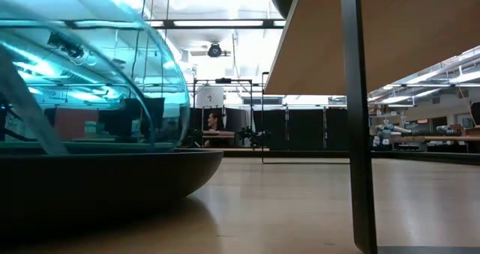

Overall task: Place and stack plates onto a shelf
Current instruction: Put the blue plate on the top of the green plate on the shelf

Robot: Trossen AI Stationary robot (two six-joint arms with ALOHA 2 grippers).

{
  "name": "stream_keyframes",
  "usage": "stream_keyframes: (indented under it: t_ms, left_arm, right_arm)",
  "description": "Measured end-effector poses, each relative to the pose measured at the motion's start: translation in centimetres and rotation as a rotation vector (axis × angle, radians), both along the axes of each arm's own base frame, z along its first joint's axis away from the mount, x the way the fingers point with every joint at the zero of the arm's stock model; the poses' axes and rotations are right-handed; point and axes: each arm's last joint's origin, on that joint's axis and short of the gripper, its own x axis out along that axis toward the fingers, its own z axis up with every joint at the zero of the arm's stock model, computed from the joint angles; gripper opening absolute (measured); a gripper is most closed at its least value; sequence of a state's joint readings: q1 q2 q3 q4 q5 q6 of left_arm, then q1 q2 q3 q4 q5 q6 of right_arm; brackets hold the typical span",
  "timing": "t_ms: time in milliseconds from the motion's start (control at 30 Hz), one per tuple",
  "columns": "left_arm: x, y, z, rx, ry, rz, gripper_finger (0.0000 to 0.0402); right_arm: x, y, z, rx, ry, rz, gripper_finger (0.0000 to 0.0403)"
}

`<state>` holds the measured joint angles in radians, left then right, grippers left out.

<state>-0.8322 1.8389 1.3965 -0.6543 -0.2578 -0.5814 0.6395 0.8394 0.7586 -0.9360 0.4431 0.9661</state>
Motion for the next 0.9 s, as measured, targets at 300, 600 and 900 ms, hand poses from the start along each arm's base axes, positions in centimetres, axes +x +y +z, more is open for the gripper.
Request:
stream_keyframes:
  t_ms: [300,600,900]
  left_arm:
    - [0.0,0.0,5.7,0.065,0.031,-0.027,0.0008]
    - [0.3,2.3,10.0,0.174,0.061,0.018,0.0008]
    - [1.6,5.9,12.6,0.289,0.092,0.009,0.0008]
  right_arm:
    - [0.0,0.0,0.0,0.000,0.000,0.000,0.0174]
    - [0.0,0.0,0.0,0.000,0.000,0.000,0.0174]
    - [0.0,0.0,0.0,0.000,0.000,0.000,0.0174]
